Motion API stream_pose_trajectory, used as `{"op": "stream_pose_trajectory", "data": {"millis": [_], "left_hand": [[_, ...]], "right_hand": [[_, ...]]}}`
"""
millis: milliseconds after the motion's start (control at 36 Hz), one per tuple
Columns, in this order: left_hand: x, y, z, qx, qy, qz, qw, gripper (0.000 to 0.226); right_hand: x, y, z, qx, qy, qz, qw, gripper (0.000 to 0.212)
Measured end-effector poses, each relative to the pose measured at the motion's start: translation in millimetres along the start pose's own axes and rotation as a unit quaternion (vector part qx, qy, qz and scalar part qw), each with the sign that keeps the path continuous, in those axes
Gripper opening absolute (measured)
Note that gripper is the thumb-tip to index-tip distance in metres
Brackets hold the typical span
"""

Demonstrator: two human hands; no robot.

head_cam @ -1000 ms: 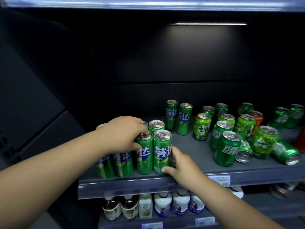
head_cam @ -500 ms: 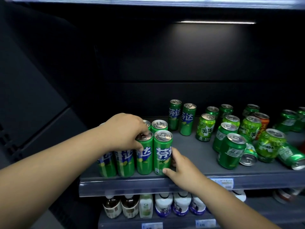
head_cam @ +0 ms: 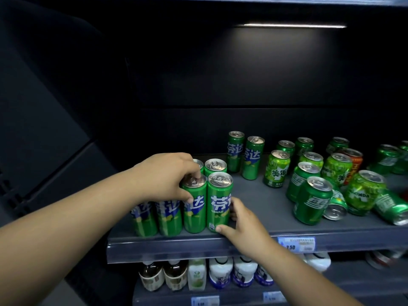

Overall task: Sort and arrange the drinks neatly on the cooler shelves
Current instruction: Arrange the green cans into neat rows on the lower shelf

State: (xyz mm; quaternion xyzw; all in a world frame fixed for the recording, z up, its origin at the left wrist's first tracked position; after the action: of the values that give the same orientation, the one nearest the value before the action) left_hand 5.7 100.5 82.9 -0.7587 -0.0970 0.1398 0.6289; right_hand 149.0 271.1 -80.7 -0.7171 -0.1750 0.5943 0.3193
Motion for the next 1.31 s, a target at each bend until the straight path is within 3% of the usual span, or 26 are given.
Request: {"op": "stream_pose_trajectory", "data": {"millis": [556,722,1000,1222,1306], "left_hand": [[-2,1,3,0.015,0.011,-0.004,1.0,0.055],[-4,-1,9,0.018,0.02,-0.02,0.999,0.043],[-5,-31,55,0.048,0.002,-0.074,0.996,0.028],[-2,-54,148,-0.032,-0.081,-0.085,0.993,0.035],[1,-56,182,-0.06,-0.112,-0.112,0.986,0.038]], "right_hand": [[-10,-6,-5,-0.013,0.008,0.012,1.0,0.071],[-9,-21,-4,-0.05,0.015,-0.04,0.998,0.078],[-26,-127,-3,-0.042,-0.003,-0.185,0.982,0.071],[-30,-219,43,0.018,0.035,-0.245,0.969,0.065],[-24,-241,70,-0.002,0.07,-0.252,0.965,0.063]]}}
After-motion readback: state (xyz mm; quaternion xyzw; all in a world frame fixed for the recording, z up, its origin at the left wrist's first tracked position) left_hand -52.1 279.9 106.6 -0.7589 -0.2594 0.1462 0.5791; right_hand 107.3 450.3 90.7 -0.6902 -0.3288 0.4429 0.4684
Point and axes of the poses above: each hand's wrist, its own z-axis towards the middle knuckle, its own y-axis out of the palm, x = y × z, the point moved 1 cm from there along z, towards the middle knuckle, and after that the axes turned 15 degrees about -x, right-handed, at the moved point
